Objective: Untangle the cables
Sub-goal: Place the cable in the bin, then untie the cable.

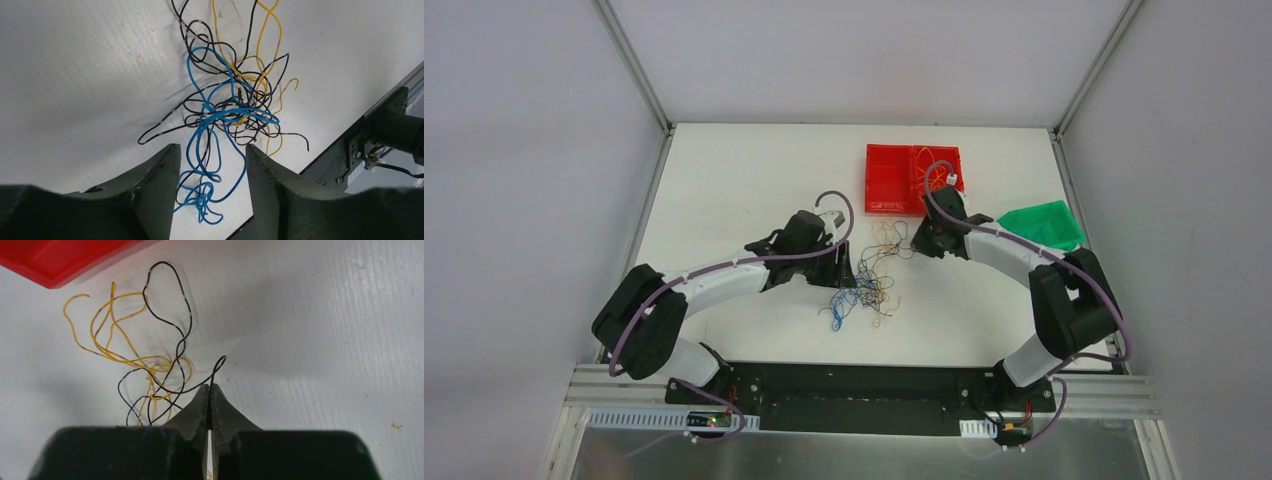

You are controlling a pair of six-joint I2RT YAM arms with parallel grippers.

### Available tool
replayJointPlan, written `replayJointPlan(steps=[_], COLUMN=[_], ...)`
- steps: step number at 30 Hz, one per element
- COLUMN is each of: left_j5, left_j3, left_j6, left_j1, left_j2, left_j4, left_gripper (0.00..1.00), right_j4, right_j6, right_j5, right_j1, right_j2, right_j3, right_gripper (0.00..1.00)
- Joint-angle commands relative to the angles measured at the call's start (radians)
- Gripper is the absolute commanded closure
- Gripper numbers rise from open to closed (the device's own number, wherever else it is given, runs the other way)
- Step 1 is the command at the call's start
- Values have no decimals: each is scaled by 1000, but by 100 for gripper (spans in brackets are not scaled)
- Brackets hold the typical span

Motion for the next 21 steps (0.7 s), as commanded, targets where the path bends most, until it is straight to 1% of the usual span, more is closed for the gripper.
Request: replayJointPlan(steps=[1, 2, 5, 7, 10, 13, 15, 18, 21], left_j5=[13, 3, 7, 27, 33, 8, 6, 56, 51], left_j3=[-8, -9, -16, -18, -25, -41, -67, -124, -144], left_j6=[-21, -19, -21, -21, -11, 6, 5, -35, -67], left_j1=[-11, -10, 1, 8, 27, 76, 145, 266, 340], left_j2=[36, 41, 53, 60, 41, -29, -96, -206, -301], left_j4=[71, 72, 81, 82, 57, -14, -51, -64, -110], left_gripper=[52, 57, 80, 99, 100, 100, 100, 100, 100], right_j4=[81, 80, 31, -18, -95, -166, -215, -289, -355], right_j6=[27, 22, 0, -23, -51, -65, -72, -79, -83], right_j5=[-31, -28, -13, -3, 19, 44, 59, 84, 122], right_j1=[-2, -2, -3, -4, -15, -52, -92, -165, -234], right_j2=[-39, -60, -133, -184, -275, -369, -431, -513, -584], right_j3=[-13, -18, -20, -16, -18, -29, -31, -18, 3], right_gripper=[100, 100, 100, 100, 100, 100, 100, 100, 100])
